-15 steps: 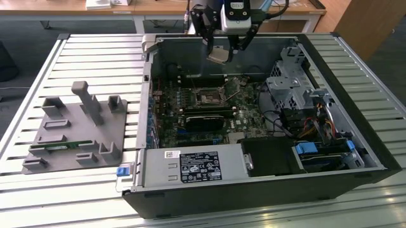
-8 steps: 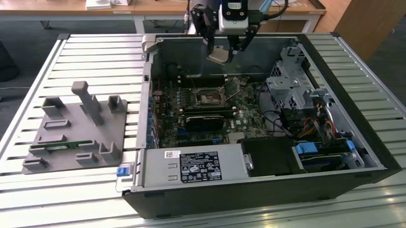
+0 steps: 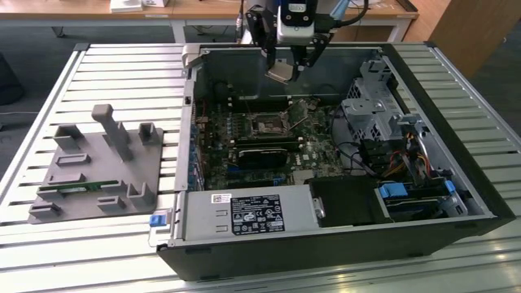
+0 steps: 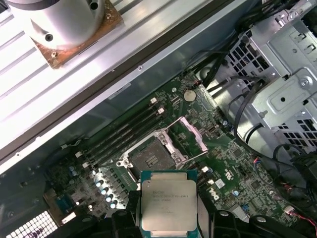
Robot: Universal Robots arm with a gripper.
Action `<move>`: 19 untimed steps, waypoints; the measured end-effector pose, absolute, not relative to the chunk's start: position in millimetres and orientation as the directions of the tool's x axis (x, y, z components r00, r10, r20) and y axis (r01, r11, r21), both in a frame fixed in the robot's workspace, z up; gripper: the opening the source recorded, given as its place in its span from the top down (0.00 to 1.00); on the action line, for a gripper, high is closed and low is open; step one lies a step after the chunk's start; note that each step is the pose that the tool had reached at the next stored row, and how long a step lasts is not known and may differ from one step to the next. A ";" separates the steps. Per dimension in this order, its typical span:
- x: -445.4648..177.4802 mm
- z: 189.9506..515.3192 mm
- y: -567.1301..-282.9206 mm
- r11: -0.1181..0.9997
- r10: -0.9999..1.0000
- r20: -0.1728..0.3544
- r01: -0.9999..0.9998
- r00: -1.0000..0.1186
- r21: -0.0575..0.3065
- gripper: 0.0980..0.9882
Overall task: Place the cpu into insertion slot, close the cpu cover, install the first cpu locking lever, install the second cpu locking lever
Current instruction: 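Place the cpu into insertion slot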
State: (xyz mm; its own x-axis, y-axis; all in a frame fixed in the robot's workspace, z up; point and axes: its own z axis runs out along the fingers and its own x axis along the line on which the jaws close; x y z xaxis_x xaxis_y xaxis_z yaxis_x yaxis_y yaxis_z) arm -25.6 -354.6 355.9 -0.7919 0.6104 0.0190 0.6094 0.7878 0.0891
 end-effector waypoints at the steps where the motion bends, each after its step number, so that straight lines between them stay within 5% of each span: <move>1: -25.6 355.8 -354.6 0.785 0.615 0.019 0.614 -0.789 0.089 0.50; 19: -25.6 354.6 -354.6 0.679 0.730 0.019 0.728 -0.683 0.089 0.50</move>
State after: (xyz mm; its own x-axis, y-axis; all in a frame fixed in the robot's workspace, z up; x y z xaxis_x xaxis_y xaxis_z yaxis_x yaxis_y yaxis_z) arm -25.6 -354.6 354.6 -0.6832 0.7300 0.0190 0.7283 0.6794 0.0891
